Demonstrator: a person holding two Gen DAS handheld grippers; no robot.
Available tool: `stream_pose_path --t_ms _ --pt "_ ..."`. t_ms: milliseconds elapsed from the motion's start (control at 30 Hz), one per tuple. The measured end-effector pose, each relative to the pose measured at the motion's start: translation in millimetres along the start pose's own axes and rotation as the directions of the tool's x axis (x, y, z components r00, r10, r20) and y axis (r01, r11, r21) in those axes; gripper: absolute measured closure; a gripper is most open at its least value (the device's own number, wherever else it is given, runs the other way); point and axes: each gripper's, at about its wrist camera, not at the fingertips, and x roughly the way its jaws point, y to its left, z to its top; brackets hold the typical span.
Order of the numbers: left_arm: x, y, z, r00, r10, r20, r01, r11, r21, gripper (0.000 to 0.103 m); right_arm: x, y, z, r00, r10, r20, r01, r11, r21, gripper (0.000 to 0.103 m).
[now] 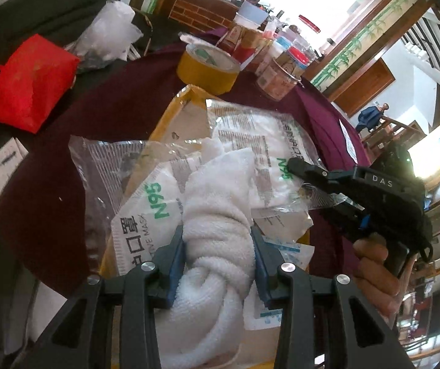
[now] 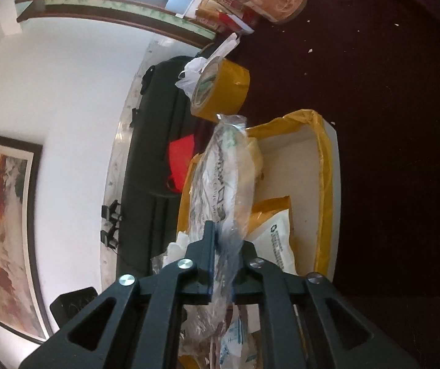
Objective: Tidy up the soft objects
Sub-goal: 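Release the towel and strip into the tray and withdraw both grippers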
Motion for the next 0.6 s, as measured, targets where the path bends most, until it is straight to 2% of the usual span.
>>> stream_pose_path --t_ms 33,100,167,233,300,367,433,533,600 --pt "-1.9 -0.7 -0.8 1.000 0.008 0.008 -0.008 1.000 0.004 0.058 -1.3 0.5 0.2 1.000 -0.015 -0.003 0.015 1.000 -0.005 0.070" --pt "-5.3 -1.6 -2.1 0.999 0.025 0.025 -0.025 1.000 0.008 0.047 -6.1 3.4 -1.3 1.000 -0.023 0.016 0.023 0.999 -0.022 0.048" --pt "-6.5 -2.1 -4.1 0.999 0.014 0.029 -0.014 1.000 0.013 0.040 -15.2 11.8 -5.4 0.998 -0.036 0.044 0.039 0.997 -0.073 0.047" --pt "-7.9 -3.6 -6.0 0.999 0.003 0.033 -0.004 1.000 0.021 0.038 -26.7 20.1 -12.0 0.995 -0.057 0.079 0.066 0.991 -0.119 0.041" --pt "-9.8 -6.1 -7.6 0.999 -0.001 0.038 0.000 1.000 0.030 0.037 -38.0 26.5 -22.0 0.990 -0.084 0.114 0.101 0.982 -0.161 0.040" --pt "-12.6 -8.7 -8.9 0.999 0.003 0.045 -0.004 0.999 0.037 0.034 -49.6 30.3 -35.4 0.977 -0.137 0.164 0.169 0.965 -0.201 0.039" --pt "-17.6 -12.8 -12.1 0.997 0.039 0.072 -0.043 0.998 0.056 0.033 -59.4 30.8 -49.9 0.959 -0.197 0.205 0.242 0.944 -0.225 0.038" --pt "-22.9 -13.7 -18.2 0.990 0.095 0.100 -0.101 0.993 0.056 0.033 -74.0 26.0 -68.3 0.953 -0.200 0.227 0.257 0.931 -0.259 0.038" --pt "-24.0 -14.5 -21.8 0.989 0.105 0.103 -0.111 0.992 0.059 0.033 -84.3 20.0 -80.9 0.951 -0.199 0.237 0.262 0.925 -0.275 0.038"
